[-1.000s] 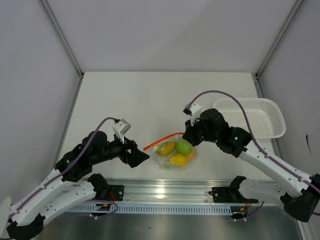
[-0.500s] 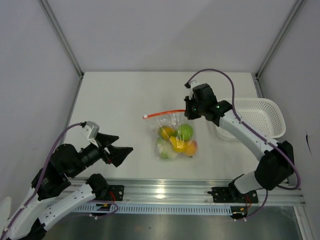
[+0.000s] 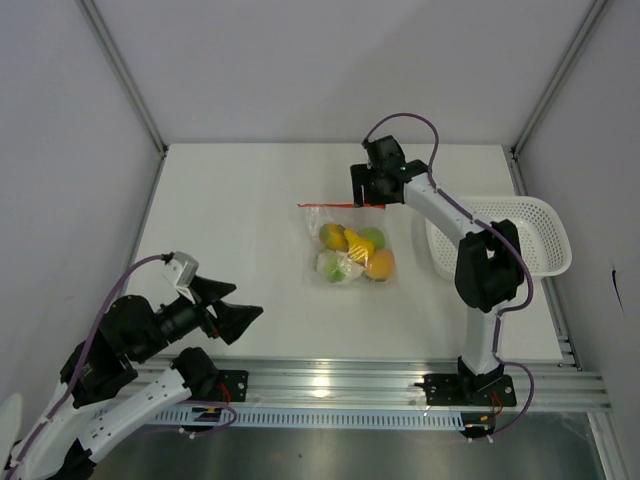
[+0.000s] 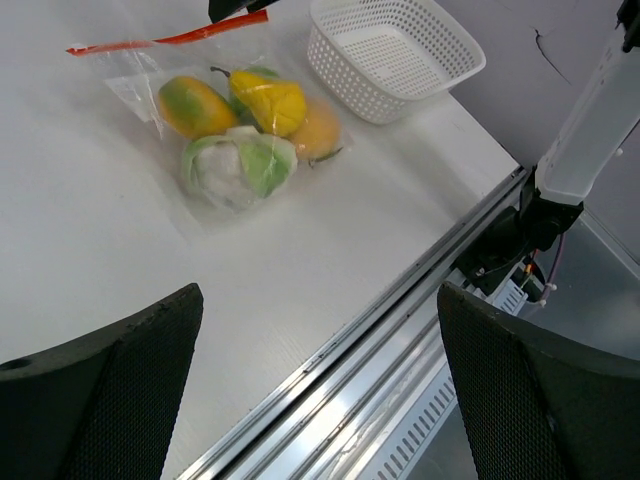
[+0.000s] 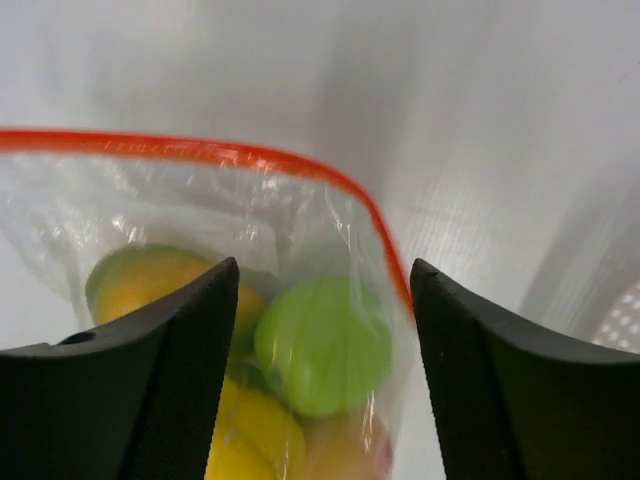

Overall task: Place the food in the zip-top bag and seal the zipper
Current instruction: Place the zipper food storage bag at the center of the board, then reset both arms

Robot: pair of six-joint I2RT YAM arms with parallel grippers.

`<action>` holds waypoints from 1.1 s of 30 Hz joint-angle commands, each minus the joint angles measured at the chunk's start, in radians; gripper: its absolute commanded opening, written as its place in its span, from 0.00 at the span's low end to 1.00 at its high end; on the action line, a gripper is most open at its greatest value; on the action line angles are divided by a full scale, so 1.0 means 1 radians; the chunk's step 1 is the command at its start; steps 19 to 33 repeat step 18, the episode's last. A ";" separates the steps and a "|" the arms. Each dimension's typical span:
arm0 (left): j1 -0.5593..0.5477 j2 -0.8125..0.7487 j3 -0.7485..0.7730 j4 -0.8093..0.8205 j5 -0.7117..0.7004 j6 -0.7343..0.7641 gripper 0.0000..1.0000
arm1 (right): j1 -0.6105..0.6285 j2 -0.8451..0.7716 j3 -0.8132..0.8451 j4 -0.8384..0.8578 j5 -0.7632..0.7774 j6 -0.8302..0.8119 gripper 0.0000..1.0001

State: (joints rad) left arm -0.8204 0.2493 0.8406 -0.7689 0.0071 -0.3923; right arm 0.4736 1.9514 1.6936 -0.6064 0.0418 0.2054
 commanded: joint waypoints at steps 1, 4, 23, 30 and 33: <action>0.001 -0.025 -0.031 0.013 0.025 -0.039 0.99 | 0.003 -0.003 0.071 -0.064 0.121 0.014 0.73; 0.001 -0.022 -0.063 0.043 0.039 -0.063 0.99 | 0.013 -0.057 0.028 -0.090 0.220 0.043 1.00; 0.001 -0.042 -0.322 0.325 0.111 -0.281 0.99 | 0.298 -0.837 -0.667 -0.099 0.378 0.362 0.99; 0.001 -0.042 -0.322 0.325 0.111 -0.281 0.99 | 0.298 -0.837 -0.667 -0.099 0.378 0.362 0.99; 0.001 -0.042 -0.322 0.325 0.111 -0.281 0.99 | 0.298 -0.837 -0.667 -0.099 0.378 0.362 0.99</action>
